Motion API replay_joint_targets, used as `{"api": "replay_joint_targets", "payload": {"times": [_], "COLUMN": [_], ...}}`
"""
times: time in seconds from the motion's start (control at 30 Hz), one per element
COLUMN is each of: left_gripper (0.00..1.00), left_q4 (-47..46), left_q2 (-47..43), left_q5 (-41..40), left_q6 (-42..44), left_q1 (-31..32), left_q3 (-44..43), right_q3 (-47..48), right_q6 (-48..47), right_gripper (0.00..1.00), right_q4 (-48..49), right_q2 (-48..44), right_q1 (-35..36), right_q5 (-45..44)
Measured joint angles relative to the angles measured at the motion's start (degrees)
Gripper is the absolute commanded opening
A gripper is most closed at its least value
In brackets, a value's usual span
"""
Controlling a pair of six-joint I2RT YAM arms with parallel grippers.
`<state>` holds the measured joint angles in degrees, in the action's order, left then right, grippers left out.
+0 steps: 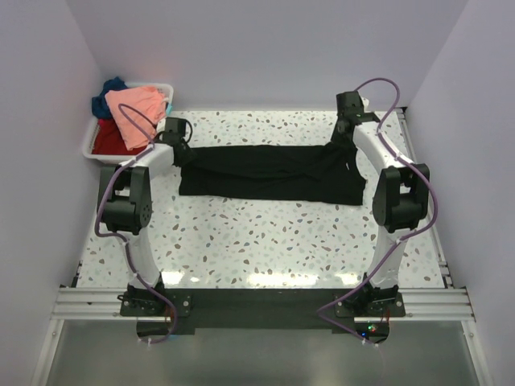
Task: Fold and stack the t-shirts
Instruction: Fold the tshirt
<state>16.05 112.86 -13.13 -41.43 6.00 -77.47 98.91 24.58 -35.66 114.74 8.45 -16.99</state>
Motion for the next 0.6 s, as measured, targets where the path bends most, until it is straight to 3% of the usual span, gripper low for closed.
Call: {"api": "replay_joint_targets", "payload": {"times": [0.1, 0.43, 0.6], "left_gripper": [0.00, 0.00, 0.00], "left_q4": [0.07, 1.40, 2.19], "left_q2": [0.00, -0.02, -0.79], "left_q5": [0.09, -0.20, -0.37], "left_q6": [-0.02, 0.07, 0.11], "left_q1": [0.00, 0.00, 0.00], "left_q3": [-0.68, -1.18, -1.18], "right_q3": [0.13, 0.17, 1.07], "right_q6": [0.02, 1.20, 1.84], "right_gripper": [0.17, 0.18, 0.24], "right_q4": [-0.28, -1.01, -1.16], "right_q2": [0.00, 0.24, 1.97], "right_q1": [-0.11, -0.90, -2.64], "right_q5": [-0.61, -3.21, -3.08]}}
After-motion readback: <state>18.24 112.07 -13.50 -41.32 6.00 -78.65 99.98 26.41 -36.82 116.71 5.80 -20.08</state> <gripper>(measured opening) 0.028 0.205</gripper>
